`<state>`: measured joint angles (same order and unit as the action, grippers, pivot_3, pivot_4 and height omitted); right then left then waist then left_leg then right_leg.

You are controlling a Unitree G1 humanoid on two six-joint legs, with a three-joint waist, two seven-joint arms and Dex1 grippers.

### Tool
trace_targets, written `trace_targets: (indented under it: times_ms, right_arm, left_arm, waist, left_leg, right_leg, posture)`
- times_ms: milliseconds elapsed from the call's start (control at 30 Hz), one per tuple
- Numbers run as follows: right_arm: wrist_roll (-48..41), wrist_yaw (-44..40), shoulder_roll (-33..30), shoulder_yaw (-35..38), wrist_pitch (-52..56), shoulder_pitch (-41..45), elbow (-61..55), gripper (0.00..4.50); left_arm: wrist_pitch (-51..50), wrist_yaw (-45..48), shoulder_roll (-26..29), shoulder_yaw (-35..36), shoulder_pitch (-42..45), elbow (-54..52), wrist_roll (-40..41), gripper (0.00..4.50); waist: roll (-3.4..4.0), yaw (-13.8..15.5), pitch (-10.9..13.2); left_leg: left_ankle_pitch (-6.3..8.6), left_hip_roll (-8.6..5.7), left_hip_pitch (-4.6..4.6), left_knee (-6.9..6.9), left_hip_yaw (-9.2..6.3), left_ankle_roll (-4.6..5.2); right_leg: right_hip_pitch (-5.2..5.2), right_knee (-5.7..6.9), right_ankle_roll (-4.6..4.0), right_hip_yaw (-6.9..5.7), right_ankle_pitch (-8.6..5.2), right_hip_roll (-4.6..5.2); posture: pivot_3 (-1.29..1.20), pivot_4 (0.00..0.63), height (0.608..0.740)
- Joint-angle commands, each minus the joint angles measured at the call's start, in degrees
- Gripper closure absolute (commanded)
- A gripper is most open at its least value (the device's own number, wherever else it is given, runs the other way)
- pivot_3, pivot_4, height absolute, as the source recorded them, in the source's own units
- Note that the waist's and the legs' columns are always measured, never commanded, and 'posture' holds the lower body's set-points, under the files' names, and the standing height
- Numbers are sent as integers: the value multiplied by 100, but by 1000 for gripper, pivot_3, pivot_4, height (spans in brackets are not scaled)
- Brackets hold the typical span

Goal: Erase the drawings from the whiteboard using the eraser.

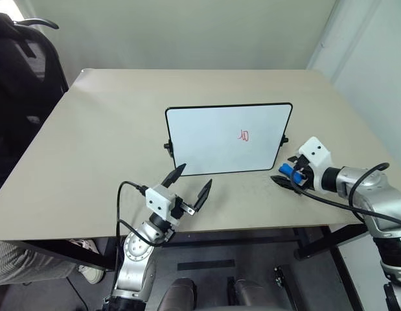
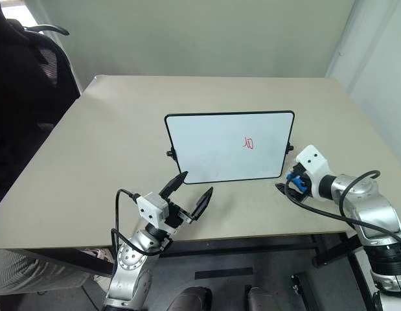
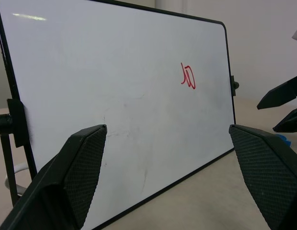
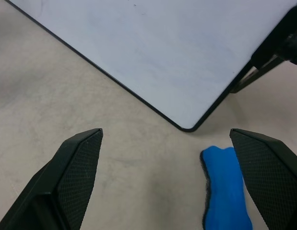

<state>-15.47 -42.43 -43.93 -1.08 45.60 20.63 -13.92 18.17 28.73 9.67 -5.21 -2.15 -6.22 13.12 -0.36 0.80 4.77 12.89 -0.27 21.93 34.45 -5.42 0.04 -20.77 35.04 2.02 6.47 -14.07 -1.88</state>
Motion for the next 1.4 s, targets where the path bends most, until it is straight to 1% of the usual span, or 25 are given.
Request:
trace_targets:
  times_ms: [33, 300, 767, 900, 1133, 1267, 1400]
  right_arm:
    - [20, 81, -31, 132, -61, 55, -114, 0]
    - [19, 112, 19, 135, -117, 132, -67, 0]
    - [-45, 60, 70, 100, -104, 213, 28, 0]
    - [-63, -29, -18, 148, -130, 205, 45, 0]
    - [-240, 12, -79, 321, 433, 320, 124, 0]
    - [-347, -98, -188, 307, 796, 584, 444, 0]
    - [-273, -238, -339, 163, 830, 812, 972, 0]
  left_arm:
    - [45, 85, 1, -10, 92, -46, 69, 68]
    - [31, 162, 8, 21, 179, 46, 126, 68]
    - [62, -66, 5, 116, 269, 242, -39, 68]
    - [74, -126, -21, 98, 265, 259, -80, 68]
    - [109, -69, -99, 97, 302, 403, -32, 68]
    - [123, -61, -159, 55, 296, 422, -71, 68]
    - [123, -55, -172, 68, 248, 391, -72, 68]
  waist:
    - [0, -2, 0]
    - [0, -4, 0]
    - [0, -3, 0]
    - [0, -4, 0]
    - [0, -3, 0]
    - [0, -4, 0]
    - [0, 0, 0]
  left_leg:
    - [0, 0, 0, 0, 0, 0]
    - [0, 0, 0, 0, 0, 0]
    - [0, 0, 0, 0, 0, 0]
    - [0, 0, 0, 0, 0, 0]
    - [0, 0, 0, 0, 0, 0]
    - [-1, 0, -1, 0, 0, 0]
    - [-1, 0, 0, 1, 0, 1]
  right_leg:
    - [0, 0, 0, 0, 0, 0]
    - [0, 1, 1, 0, 0, 0]
    - [0, 0, 1, 0, 1, 0]
    - [0, 0, 1, 0, 1, 0]
    - [0, 0, 2, 0, 1, 0]
    - [0, 1, 2, 0, 1, 0]
    - [0, 0, 2, 0, 1, 0]
  posture:
    - [0, 150, 740]
    - [0, 150, 740]
    - [0, 150, 740]
    - [0, 150, 740]
    - [0, 150, 740]
    - [0, 150, 740]
    - [0, 150, 740]
